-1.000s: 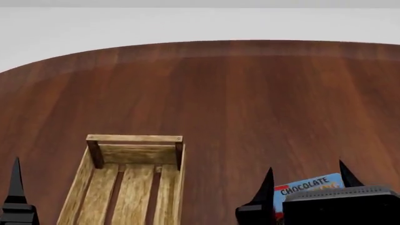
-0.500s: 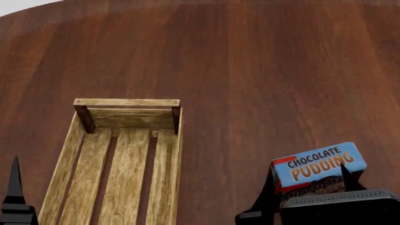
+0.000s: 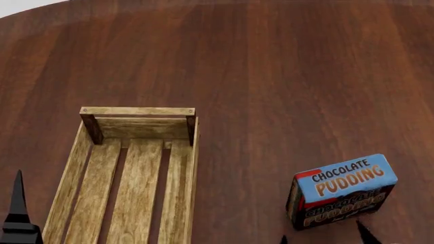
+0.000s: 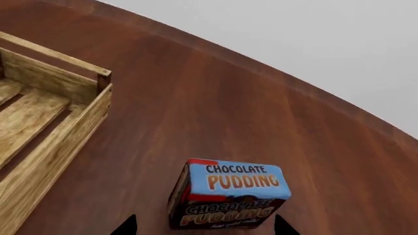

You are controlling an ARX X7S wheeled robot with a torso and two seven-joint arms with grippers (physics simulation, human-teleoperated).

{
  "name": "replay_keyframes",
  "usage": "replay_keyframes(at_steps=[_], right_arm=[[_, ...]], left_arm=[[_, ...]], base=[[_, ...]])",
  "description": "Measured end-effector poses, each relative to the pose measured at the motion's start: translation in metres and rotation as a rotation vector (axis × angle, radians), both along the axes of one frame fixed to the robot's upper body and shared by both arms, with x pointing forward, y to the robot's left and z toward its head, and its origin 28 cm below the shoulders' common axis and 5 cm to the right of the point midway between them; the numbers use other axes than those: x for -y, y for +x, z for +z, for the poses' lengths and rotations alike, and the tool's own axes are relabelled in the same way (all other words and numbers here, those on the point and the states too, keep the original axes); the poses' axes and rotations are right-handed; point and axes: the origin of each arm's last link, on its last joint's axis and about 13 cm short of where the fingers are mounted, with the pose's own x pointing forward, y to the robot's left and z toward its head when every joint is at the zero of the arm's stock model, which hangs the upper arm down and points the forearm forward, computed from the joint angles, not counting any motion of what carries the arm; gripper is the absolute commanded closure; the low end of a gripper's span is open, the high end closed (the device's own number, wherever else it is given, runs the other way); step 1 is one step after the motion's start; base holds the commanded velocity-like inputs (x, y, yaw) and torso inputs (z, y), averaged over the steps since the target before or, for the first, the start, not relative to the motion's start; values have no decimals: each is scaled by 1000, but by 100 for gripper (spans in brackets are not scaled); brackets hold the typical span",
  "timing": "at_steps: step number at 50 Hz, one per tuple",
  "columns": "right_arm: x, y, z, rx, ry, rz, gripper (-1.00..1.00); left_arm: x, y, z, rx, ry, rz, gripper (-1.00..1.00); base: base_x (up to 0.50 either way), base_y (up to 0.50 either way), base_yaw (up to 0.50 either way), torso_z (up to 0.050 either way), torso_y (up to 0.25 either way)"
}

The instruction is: Stack the left bowl on the right bowl and place them in the tray.

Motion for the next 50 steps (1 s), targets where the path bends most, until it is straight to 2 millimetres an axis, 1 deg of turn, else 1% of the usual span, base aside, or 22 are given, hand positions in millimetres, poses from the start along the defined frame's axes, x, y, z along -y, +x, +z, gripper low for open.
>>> replay_keyframes(at_steps=[11,25,50], right_arm=[[2,-10,-10,-96,8,41,-100],[0,-16,-23,-201,20,124,-100],[-5,-25,-41,-353,25,242,-100]], left_arm=[[1,0,2,5,3,-3,-100],[1,-1,3,9,8,-3,-100],[2,0,4,12,12,-4,-100]], base=[[0,0,0,0,0],[0,0,0,0,0],[0,0,0,0,0]])
